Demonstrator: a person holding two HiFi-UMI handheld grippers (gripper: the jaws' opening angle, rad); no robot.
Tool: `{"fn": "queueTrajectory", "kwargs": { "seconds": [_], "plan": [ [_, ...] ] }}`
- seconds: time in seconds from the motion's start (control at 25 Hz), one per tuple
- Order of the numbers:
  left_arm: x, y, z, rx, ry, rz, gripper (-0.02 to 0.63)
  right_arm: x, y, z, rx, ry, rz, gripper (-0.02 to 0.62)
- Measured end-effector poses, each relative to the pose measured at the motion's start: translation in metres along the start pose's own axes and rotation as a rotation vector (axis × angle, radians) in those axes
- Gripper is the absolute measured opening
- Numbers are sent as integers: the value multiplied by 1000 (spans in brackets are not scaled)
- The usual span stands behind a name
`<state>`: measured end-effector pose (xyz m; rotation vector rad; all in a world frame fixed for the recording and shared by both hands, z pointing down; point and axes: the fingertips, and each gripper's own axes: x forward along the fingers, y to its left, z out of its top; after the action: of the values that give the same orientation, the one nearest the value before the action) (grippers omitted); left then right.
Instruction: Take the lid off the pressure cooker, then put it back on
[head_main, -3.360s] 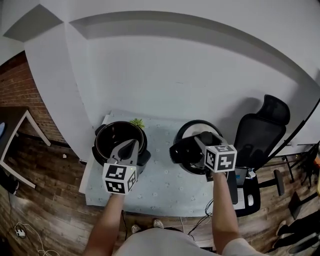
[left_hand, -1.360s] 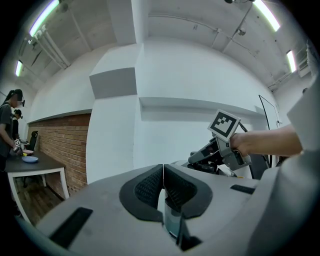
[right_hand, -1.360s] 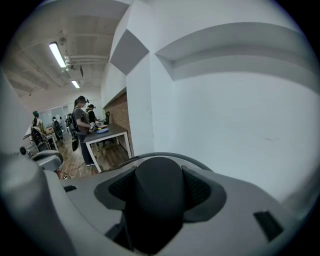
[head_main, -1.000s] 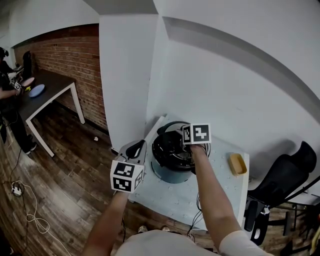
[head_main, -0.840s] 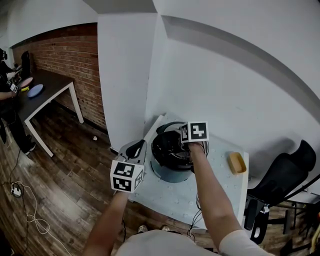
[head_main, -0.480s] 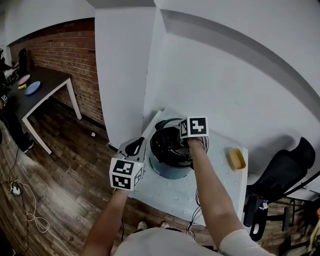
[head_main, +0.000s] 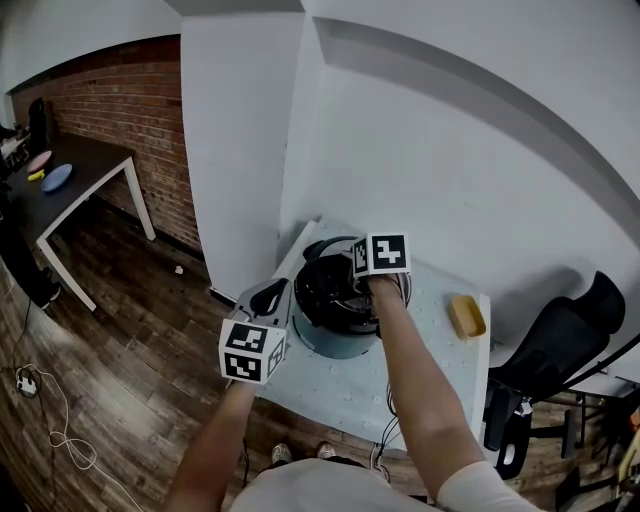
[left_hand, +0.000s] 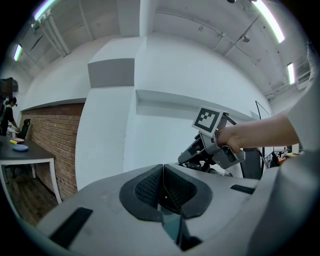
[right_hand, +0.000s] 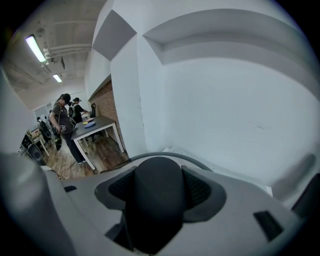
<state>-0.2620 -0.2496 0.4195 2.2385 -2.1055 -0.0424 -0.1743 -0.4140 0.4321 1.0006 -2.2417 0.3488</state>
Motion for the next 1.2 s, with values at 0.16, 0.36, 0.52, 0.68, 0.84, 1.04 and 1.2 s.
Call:
{"fn": "queueTrajectory", "kwargs": {
  "seconds": [0.16,0.36,0.52,0.68,0.84,1.04,1.2],
  "plan": [
    [-1,3,-1,-2,0,4,14,5,-4,-7,45,6,-24,276],
    [-5,11,-3,-10,2,12,15,7,-2,-8,25,-5,-33,276],
    [-5,12,-9,-19,12,6,14,6,-2,-9,22,-17,-43,276],
    [-3,9,-14,-21,19,-4,15,6,-1,-7,14,-29,-38,276],
    [1,8,-11,-17,19,-9,14,6,-1,-8,12,-27,-31,278],
    [3,6,-9,-11,20,-4,14,6,0,-8,4,-35,-14,279],
    [3,6,-11,-8,29,10,15,7,3,-8,-39,-32,35,279]
  ]
}}
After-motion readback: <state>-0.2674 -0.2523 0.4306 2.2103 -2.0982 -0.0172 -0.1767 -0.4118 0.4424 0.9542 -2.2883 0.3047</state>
